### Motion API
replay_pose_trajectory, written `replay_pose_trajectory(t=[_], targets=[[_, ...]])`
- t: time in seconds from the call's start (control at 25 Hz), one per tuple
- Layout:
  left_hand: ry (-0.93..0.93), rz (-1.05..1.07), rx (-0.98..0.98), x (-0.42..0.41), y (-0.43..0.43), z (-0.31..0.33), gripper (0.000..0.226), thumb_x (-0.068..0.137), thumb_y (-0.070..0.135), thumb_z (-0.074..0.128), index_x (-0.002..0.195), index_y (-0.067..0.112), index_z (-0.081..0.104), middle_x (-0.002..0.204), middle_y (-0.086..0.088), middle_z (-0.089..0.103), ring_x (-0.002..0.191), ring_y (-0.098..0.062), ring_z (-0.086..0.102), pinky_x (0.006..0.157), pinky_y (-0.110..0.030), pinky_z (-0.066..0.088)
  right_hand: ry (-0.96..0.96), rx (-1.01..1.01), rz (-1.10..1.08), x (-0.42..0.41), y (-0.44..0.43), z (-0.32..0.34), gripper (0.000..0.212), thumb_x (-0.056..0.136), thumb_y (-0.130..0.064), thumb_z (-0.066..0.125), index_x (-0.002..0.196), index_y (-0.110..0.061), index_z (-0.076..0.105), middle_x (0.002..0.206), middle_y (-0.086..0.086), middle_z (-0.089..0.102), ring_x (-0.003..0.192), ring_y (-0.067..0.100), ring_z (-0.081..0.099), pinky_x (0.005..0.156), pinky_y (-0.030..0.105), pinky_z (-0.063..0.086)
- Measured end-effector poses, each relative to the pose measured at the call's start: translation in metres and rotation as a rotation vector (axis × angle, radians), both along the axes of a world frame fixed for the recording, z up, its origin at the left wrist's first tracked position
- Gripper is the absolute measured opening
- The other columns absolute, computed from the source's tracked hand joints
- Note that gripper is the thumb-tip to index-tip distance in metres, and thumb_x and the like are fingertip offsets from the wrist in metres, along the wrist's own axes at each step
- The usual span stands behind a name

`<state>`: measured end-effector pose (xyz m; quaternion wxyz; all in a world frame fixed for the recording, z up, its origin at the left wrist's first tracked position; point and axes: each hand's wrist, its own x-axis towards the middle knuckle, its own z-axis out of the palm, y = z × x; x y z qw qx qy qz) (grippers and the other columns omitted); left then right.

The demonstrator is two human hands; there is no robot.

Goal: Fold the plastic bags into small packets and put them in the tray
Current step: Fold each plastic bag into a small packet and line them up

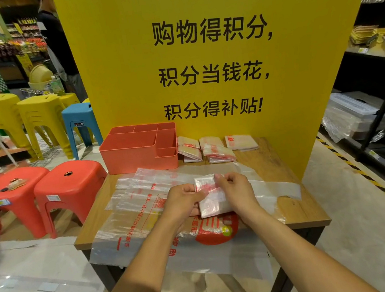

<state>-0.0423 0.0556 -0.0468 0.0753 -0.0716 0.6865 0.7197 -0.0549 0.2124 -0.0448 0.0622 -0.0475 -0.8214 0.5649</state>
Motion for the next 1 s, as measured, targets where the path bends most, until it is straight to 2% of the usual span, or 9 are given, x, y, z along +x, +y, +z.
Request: replay_pose_trajectory(t=[0.08,0.2,0.48,0.6,0.72,0.8,0.88,0.96,1.0], targets=[[-0.014,0.006,0.017,0.001,0.001,0.002,0.017,0.096,0.012,0.073,0.109,0.001,0.071,0.098,-0.016,0.079,0.09,-0.03,0.078,0.078,-0.046,0.065,0.056,0.11,-0.025,0.002,-0.004,0.0,0.03,0.105,-0.04,0.055,0.085,-0.018,0.059,0.077,-0.002,0.063,0.073,0.017,0.06,0.06,0.031,0.039],[-0.025,0.035,0.033,0.0,0.002,0.001,0.021,0.098,0.018,0.071,0.11,0.001,0.071,0.098,-0.015,0.079,0.088,-0.028,0.079,0.073,-0.042,0.065,0.073,0.18,-0.023,0.002,-0.007,-0.001,0.028,0.105,-0.039,0.056,0.085,-0.019,0.057,0.079,-0.003,0.063,0.075,0.014,0.06,0.059,0.03,0.039],[-0.071,0.087,0.036,-0.002,0.0,0.001,0.019,0.092,0.006,0.076,0.107,-0.004,0.071,0.097,-0.016,0.079,0.086,-0.028,0.079,0.074,-0.043,0.066,0.069,0.125,-0.025,0.005,-0.009,-0.003,0.027,0.103,-0.03,0.061,0.08,-0.019,0.055,0.076,-0.002,0.063,0.069,0.011,0.059,0.055,0.021,0.036],[-0.034,0.102,-0.05,-0.003,0.002,-0.004,0.021,0.091,0.008,0.077,0.107,-0.004,0.069,0.1,-0.018,0.077,0.085,-0.028,0.078,0.073,-0.044,0.066,0.037,0.199,-0.004,0.002,-0.003,-0.003,0.017,0.104,-0.031,0.059,0.091,-0.019,0.057,0.084,-0.004,0.063,0.08,0.017,0.062,0.057,0.022,0.037],[0.011,0.134,-0.141,-0.005,0.008,-0.008,0.017,0.092,0.006,0.077,0.105,0.0,0.067,0.101,-0.016,0.075,0.08,-0.023,0.077,0.061,-0.033,0.064,0.001,0.423,-0.015,0.003,0.008,0.001,0.012,0.104,-0.034,0.058,0.102,-0.022,0.055,0.093,-0.004,0.062,0.086,0.018,0.06,0.058,0.022,0.037],[0.024,0.175,-0.206,-0.005,0.011,-0.01,0.012,0.09,0.004,0.078,0.098,0.002,0.069,0.098,-0.016,0.075,0.072,-0.019,0.077,0.054,-0.026,0.06,0.034,0.589,-0.048,0.01,0.011,0.005,0.017,0.104,-0.037,0.056,0.111,-0.021,0.059,0.106,0.0,0.066,0.098,0.02,0.063,0.068,0.028,0.046],[0.029,0.2,-0.224,-0.005,0.012,-0.011,0.012,0.089,0.002,0.078,0.097,0.002,0.069,0.095,-0.015,0.075,0.064,-0.014,0.075,0.051,-0.023,0.058,0.196,0.698,-0.011,0.02,0.017,0.001,0.035,0.107,-0.036,0.049,0.136,-0.019,0.057,0.139,0.003,0.06,0.127,0.023,0.055,0.098,0.036,0.049],[0.037,0.208,-0.209,-0.006,0.011,-0.013,0.019,0.089,0.001,0.078,0.103,0.003,0.066,0.095,-0.016,0.073,0.063,-0.015,0.076,0.054,-0.026,0.06,0.32,0.816,0.236,0.034,0.022,-0.01,0.049,0.111,-0.04,0.036,0.155,-0.019,0.043,0.164,0.003,0.038,0.15,0.019,0.034,0.123,0.033,0.027],[0.037,0.212,-0.197,-0.007,0.01,-0.013,0.023,0.089,0.001,0.079,0.106,0.005,0.064,0.097,-0.016,0.073,0.065,-0.018,0.077,0.057,-0.031,0.063,0.333,0.877,0.37,0.039,0.024,-0.016,0.054,0.112,-0.043,0.029,0.16,-0.019,0.034,0.169,0.001,0.027,0.156,0.016,0.023,0.127,0.028,0.013]])
